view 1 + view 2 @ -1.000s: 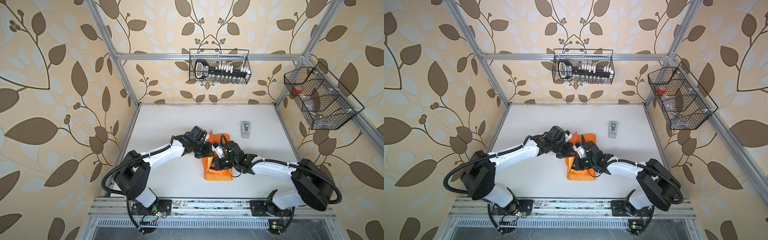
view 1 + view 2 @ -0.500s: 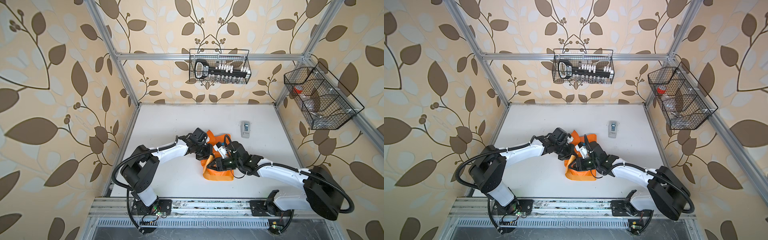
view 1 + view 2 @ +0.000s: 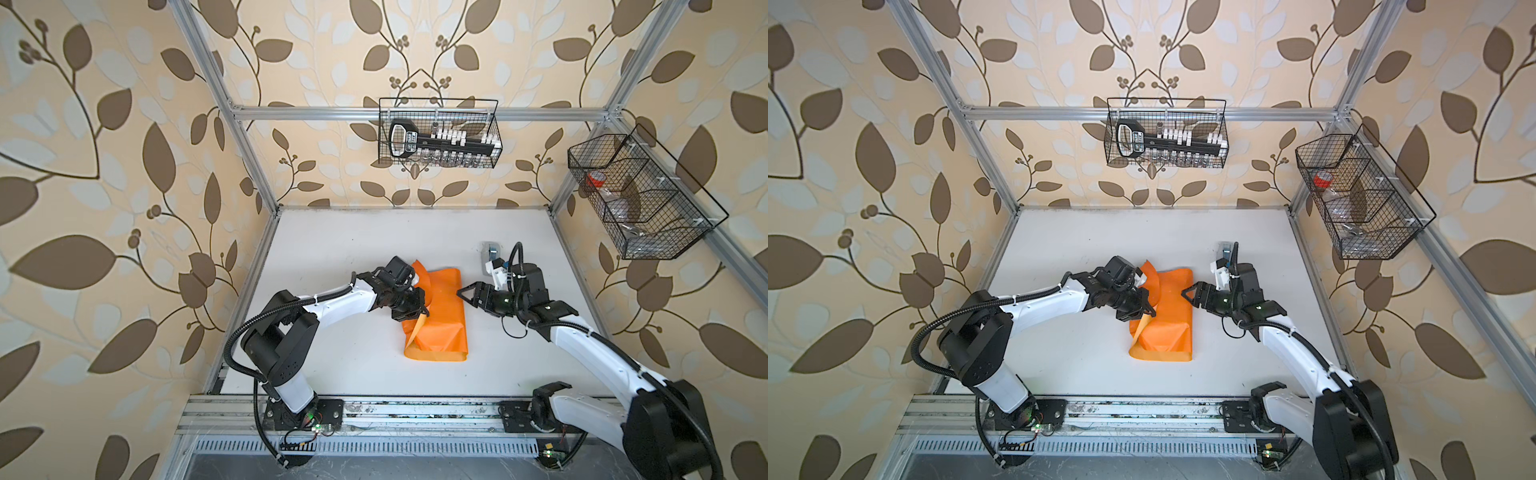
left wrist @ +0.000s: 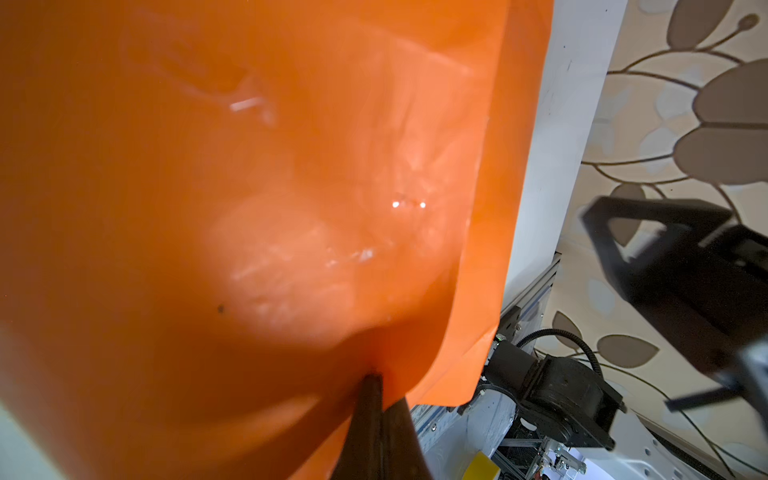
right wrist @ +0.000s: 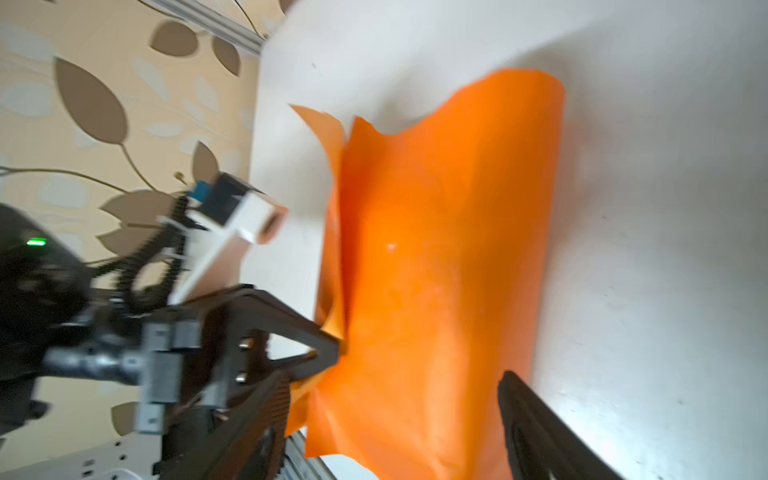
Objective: Wrap the gift box in paper
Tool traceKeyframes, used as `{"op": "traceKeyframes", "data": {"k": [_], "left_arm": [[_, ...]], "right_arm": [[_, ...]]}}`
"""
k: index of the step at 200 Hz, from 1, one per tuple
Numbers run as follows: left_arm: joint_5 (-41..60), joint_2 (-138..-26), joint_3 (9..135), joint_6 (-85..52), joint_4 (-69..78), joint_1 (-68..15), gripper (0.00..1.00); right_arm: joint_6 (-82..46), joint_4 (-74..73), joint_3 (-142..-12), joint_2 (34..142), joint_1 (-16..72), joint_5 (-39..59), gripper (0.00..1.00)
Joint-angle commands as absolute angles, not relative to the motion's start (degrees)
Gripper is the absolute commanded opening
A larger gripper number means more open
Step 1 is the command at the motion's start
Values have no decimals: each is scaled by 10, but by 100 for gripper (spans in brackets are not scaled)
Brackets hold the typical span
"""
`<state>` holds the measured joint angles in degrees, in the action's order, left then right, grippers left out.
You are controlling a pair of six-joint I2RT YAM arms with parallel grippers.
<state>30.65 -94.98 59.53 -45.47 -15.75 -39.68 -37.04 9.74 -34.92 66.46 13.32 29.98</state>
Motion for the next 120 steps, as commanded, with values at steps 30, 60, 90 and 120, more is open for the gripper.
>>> {"op": "traceKeyframes", "data": {"k": [30, 60, 90, 120], "left_arm": [[302, -939, 599, -454, -173, -395, 0], [303, -936, 603, -454, -176, -395, 0], [303, -937, 613, -452, -183, -395, 0], [303, -934, 623, -451, -190, -396, 0]], "right_arm": [[-384, -23, -312, 731, 119, 367, 84], [-388, -49, -307, 763, 128, 371, 82], [-400, -69, -308, 782, 153, 368, 73], [-405, -70, -312, 787, 171, 353, 68]]}}
